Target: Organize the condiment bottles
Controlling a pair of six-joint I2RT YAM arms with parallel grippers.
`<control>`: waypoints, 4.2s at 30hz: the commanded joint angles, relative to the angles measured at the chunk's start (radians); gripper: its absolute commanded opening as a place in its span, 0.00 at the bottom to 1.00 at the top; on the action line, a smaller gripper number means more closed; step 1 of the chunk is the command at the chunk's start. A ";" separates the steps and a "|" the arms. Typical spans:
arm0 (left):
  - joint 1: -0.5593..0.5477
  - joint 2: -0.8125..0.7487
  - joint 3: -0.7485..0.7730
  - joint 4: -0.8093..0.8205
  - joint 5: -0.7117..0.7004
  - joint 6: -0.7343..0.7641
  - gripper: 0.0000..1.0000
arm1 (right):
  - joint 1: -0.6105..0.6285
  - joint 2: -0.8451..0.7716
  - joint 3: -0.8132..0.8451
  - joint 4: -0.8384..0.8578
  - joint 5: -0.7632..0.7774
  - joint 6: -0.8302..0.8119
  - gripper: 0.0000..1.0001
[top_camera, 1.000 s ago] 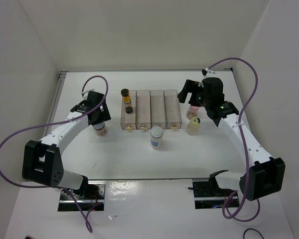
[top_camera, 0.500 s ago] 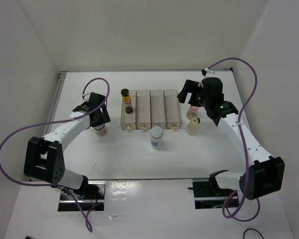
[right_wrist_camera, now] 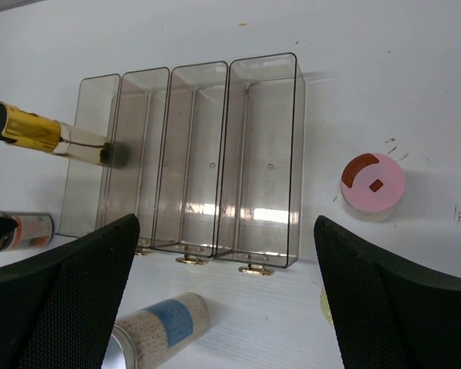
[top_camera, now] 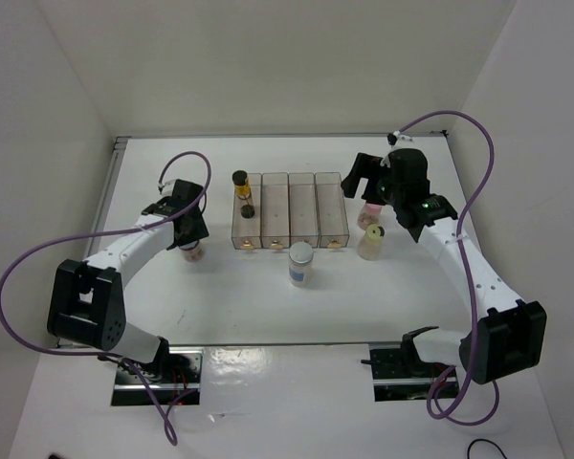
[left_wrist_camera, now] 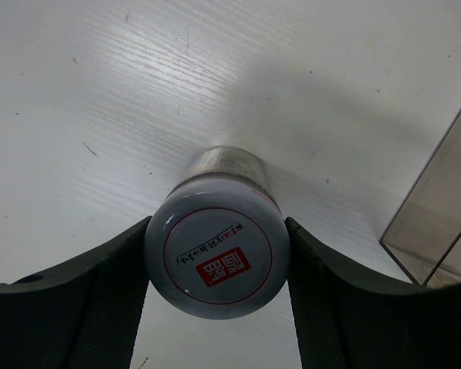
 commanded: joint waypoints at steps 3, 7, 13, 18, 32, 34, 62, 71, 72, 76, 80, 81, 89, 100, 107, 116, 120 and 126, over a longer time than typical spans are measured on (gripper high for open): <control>0.005 0.003 0.001 0.008 -0.017 -0.013 0.49 | 0.011 -0.007 -0.003 0.027 0.022 -0.011 0.98; 0.005 -0.008 0.028 -0.002 0.003 -0.002 0.34 | 0.011 -0.007 -0.003 0.027 0.022 -0.011 0.98; -0.032 -0.067 0.111 -0.079 0.021 0.062 0.28 | 0.011 -0.007 0.006 0.036 0.013 -0.011 0.98; -0.055 -0.092 0.197 -0.157 0.074 0.147 0.24 | 0.011 -0.007 0.015 0.036 0.022 -0.011 0.98; -0.223 -0.085 0.520 -0.342 0.224 0.239 0.24 | 0.011 0.011 0.043 0.018 0.041 -0.011 0.98; -0.252 -0.054 0.563 -0.342 0.250 0.248 0.24 | 0.011 0.011 0.043 0.018 0.041 -0.011 0.98; -0.374 0.465 0.956 -0.193 0.210 0.322 0.27 | 0.002 0.011 0.014 -0.010 0.088 -0.038 0.98; -0.374 0.535 0.967 -0.184 0.190 0.312 0.27 | 0.002 0.021 0.004 -0.010 0.088 -0.048 0.98; -0.374 0.535 0.967 -0.174 0.190 0.312 0.27 | 0.002 0.030 0.004 -0.010 0.088 -0.048 0.98; -0.374 0.558 0.967 -0.165 0.179 0.312 0.28 | 0.002 0.030 0.004 -0.019 0.088 -0.057 0.98; -0.374 0.580 0.967 -0.156 0.169 0.312 0.28 | 0.002 0.021 0.004 -0.028 0.050 -0.057 0.98; -0.374 0.589 0.967 -0.156 0.169 0.312 0.28 | 0.002 0.008 0.004 -0.028 0.050 -0.057 0.98; -0.374 0.609 0.949 -0.137 0.149 0.303 0.31 | 0.002 0.010 0.004 -0.037 0.022 -0.057 0.98; -0.365 0.640 0.918 -0.098 0.176 0.285 0.32 | 0.002 0.028 0.023 -0.037 0.004 -0.057 0.98; -0.365 0.660 0.918 -0.098 0.176 0.285 0.35 | 0.022 0.037 0.052 -0.056 -0.050 -0.057 0.98; -0.365 0.679 0.900 -0.088 0.167 0.266 0.62 | 0.089 0.019 0.077 -0.079 -0.073 -0.066 0.98; -0.365 0.667 0.901 -0.099 0.167 0.266 0.80 | 0.089 0.028 0.086 -0.088 -0.093 -0.066 0.98; -0.365 0.617 0.958 -0.151 0.144 0.266 0.88 | 0.110 0.008 0.097 -0.088 -0.151 -0.066 0.98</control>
